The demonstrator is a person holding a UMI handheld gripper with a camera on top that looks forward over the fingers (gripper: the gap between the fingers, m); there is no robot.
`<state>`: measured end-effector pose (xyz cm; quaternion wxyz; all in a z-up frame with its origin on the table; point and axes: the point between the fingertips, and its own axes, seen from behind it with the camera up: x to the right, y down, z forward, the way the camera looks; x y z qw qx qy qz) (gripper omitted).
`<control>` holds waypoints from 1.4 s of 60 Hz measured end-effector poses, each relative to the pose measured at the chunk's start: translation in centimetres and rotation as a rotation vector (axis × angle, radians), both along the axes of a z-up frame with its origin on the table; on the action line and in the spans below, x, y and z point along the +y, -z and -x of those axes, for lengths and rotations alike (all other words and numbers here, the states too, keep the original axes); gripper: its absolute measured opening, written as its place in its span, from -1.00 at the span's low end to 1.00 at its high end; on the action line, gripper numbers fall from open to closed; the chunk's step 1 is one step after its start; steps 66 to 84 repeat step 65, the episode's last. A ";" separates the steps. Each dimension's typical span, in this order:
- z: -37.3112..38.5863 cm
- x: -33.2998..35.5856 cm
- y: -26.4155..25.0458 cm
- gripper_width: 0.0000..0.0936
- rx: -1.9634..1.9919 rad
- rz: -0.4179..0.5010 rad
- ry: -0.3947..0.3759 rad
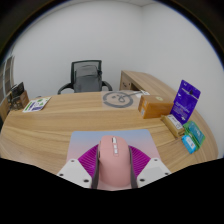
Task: Arrange mouse
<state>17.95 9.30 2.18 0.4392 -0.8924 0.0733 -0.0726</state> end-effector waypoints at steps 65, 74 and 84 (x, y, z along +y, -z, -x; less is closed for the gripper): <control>9.5 -20.9 -6.9 0.79 0.091 -0.059 0.058; 9.5 -20.9 -6.9 0.79 0.091 -0.059 0.058; 9.5 -20.9 -6.9 0.79 0.091 -0.059 0.058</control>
